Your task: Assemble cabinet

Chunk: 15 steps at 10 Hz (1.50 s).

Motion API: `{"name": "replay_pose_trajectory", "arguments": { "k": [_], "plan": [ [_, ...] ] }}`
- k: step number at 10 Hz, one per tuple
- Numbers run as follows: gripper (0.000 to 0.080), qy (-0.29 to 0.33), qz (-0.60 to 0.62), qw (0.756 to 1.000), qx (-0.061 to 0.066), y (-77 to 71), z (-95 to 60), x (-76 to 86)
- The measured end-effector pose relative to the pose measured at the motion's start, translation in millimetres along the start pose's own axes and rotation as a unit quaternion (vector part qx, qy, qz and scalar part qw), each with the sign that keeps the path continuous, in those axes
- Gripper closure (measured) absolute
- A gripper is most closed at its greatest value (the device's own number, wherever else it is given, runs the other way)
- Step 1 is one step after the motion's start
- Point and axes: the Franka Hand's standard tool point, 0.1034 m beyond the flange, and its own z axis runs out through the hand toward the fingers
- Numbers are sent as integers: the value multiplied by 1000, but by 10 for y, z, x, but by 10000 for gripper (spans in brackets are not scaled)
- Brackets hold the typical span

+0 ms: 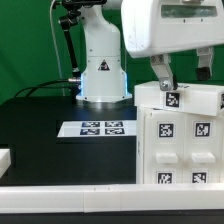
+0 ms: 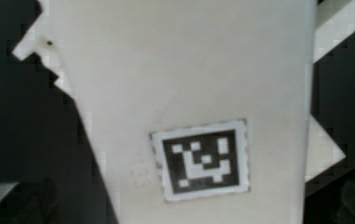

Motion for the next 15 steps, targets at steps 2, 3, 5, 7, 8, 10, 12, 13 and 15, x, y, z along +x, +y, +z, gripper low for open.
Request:
{"name": "replay_pose_trajectory", "arguments": {
  "k": [2, 3, 5, 7, 8, 10, 12, 13, 15],
  "plan": [
    [3, -5, 13, 1000, 3, 12, 67, -44],
    [3, -8, 16, 1000, 4, 43, 94, -85],
    [3, -10, 28, 1000, 4, 53, 120, -107],
    [240, -9, 37, 999, 4, 59, 113, -102],
    [240, -8, 40, 999, 4, 79, 111, -117],
    [240, -9, 51, 999, 3, 82, 111, -121],
    [240, -9, 118, 993, 3, 83, 111, -121],
    [240, -9, 154, 988, 2, 85, 110, -121],
    [240, 2, 236, 972, -5, 111, 98, -139]
  ]
}}
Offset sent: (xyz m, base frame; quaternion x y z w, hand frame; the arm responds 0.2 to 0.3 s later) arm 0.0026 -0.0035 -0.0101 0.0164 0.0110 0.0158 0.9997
